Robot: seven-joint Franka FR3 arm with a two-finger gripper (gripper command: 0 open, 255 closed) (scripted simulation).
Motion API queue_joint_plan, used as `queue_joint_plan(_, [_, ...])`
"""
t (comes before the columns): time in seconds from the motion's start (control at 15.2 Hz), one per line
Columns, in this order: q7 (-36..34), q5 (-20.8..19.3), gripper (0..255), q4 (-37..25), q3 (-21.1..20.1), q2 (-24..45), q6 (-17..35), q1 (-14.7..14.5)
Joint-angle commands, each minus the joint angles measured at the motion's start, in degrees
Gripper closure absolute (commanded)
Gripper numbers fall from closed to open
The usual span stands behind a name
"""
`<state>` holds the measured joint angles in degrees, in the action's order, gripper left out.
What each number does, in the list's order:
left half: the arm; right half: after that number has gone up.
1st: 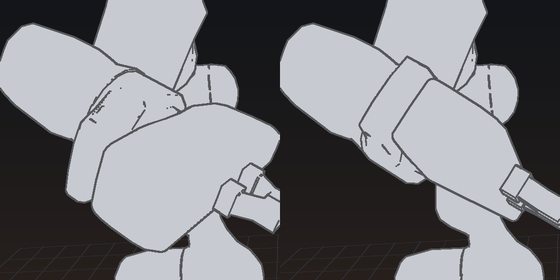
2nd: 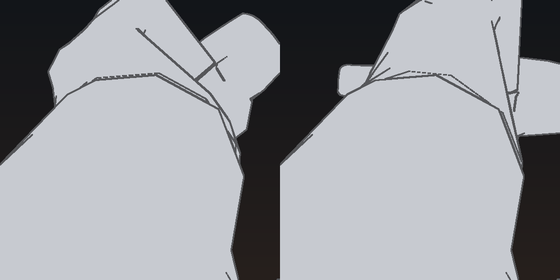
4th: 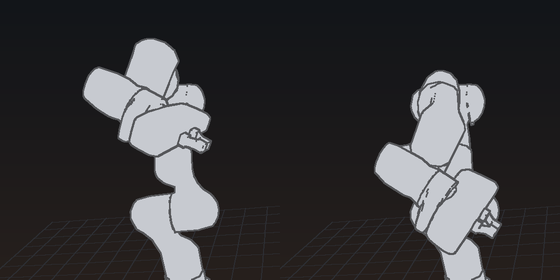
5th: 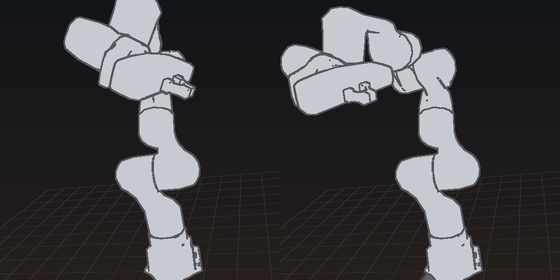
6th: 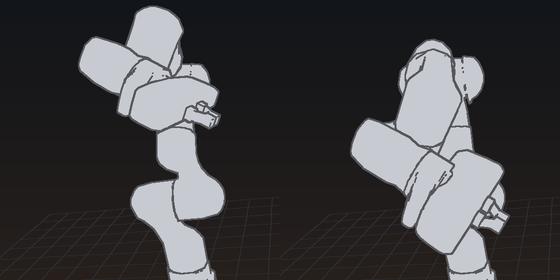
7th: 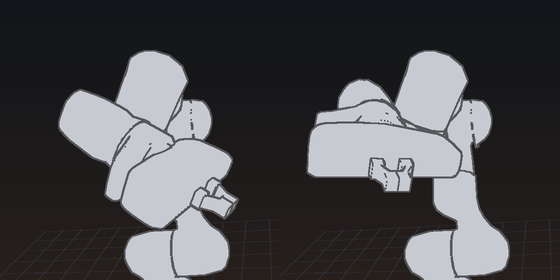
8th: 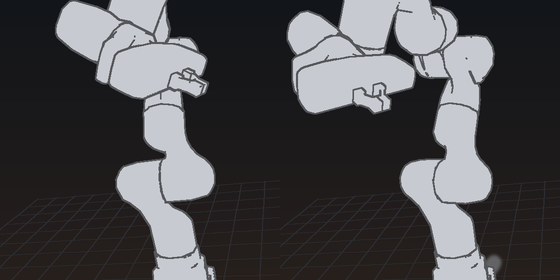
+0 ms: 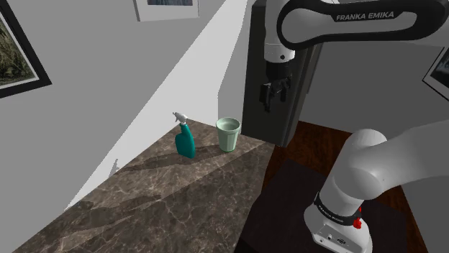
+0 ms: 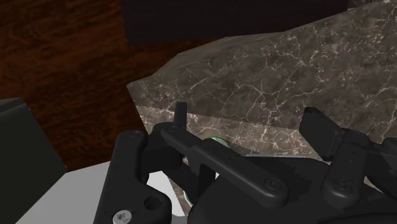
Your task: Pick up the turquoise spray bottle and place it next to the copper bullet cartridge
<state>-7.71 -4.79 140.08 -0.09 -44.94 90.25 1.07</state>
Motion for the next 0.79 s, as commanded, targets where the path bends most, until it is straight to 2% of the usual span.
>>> queue_joint_plan(0.0, [0.0,0.0,0,0.0,0.0,0.0,0.0,0.0])
queue_joint_plan(0.73, [0.4,2.6,0,-11.0,-1.9,23.0,13.6,-2.9])
